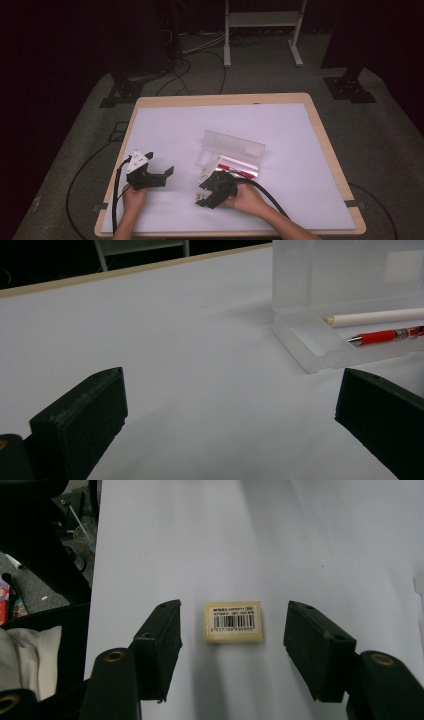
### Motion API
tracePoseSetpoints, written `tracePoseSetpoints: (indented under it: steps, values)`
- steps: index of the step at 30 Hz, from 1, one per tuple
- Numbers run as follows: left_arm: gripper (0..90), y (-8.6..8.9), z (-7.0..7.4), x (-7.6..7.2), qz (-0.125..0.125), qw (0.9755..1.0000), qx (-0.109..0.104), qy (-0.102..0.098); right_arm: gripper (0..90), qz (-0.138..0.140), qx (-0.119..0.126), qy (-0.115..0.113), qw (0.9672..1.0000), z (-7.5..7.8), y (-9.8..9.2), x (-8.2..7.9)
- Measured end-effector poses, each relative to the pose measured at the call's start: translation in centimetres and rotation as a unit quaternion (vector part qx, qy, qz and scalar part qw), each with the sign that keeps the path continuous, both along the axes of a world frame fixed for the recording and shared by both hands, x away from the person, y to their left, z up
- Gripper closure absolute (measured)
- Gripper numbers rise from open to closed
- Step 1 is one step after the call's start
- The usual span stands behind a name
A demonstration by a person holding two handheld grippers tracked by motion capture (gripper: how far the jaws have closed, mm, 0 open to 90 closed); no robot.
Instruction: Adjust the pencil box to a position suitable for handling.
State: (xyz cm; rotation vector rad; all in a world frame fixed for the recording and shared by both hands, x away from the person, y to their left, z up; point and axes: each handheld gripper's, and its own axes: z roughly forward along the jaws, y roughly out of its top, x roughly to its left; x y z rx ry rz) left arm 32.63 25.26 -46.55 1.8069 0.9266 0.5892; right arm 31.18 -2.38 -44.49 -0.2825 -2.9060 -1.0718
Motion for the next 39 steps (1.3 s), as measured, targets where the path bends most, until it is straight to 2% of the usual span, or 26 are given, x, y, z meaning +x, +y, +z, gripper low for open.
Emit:
tracePoseSetpoints:
  steps: [18, 31, 39]
  values:
    - [0.0, 0.0, 0.0, 0.0, 0.0, 1.0, 0.001, 0.0, 40.7, 0.008, -0.013, -0.001, 0.9999, -0.8, 1.1, 0.0]
    - [0.0, 0.0, 0.0, 0.0, 0.0, 1.0, 0.001, 0.0, 55.1, 0.011, -0.032, -0.013, 0.9994, -1.4, 1.5, 0.0]
    - [0.0, 0.0, 0.0, 0.0, 0.0, 1.0, 0.001, 0.0, 57.7, 0.01, -0.032, -0.016, 0.9993, -1.4, 1.4, 0.0]
